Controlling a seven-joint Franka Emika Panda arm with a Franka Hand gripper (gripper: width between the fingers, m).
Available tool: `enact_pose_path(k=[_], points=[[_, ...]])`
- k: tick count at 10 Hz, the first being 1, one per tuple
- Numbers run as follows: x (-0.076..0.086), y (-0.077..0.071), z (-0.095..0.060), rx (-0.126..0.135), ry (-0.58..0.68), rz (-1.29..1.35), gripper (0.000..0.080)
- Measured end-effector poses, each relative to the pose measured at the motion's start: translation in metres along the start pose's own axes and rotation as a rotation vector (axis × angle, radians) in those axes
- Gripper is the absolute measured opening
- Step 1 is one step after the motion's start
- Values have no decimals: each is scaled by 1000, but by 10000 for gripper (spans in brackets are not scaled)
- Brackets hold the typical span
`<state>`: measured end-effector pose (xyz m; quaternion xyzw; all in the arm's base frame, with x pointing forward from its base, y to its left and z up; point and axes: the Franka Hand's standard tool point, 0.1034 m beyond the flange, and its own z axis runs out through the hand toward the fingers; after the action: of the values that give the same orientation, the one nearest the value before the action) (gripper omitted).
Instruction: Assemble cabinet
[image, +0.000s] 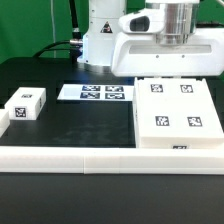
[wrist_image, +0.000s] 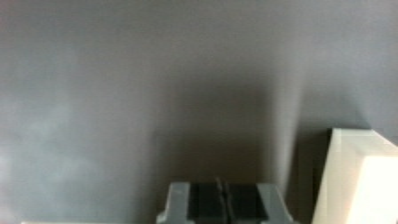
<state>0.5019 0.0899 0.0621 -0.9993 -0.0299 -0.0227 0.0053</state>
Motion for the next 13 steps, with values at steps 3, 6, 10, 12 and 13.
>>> enact_pose_path(k=[3,6,10,12,13], points=[[5,0,-26,-4,3,-1,2],[4,0,-24,-4,0,-1,2],[10,1,-40,-4,19,2,2],[20,1,-61,-6,32,2,2],[18,1,-57,-6,26,1,2]])
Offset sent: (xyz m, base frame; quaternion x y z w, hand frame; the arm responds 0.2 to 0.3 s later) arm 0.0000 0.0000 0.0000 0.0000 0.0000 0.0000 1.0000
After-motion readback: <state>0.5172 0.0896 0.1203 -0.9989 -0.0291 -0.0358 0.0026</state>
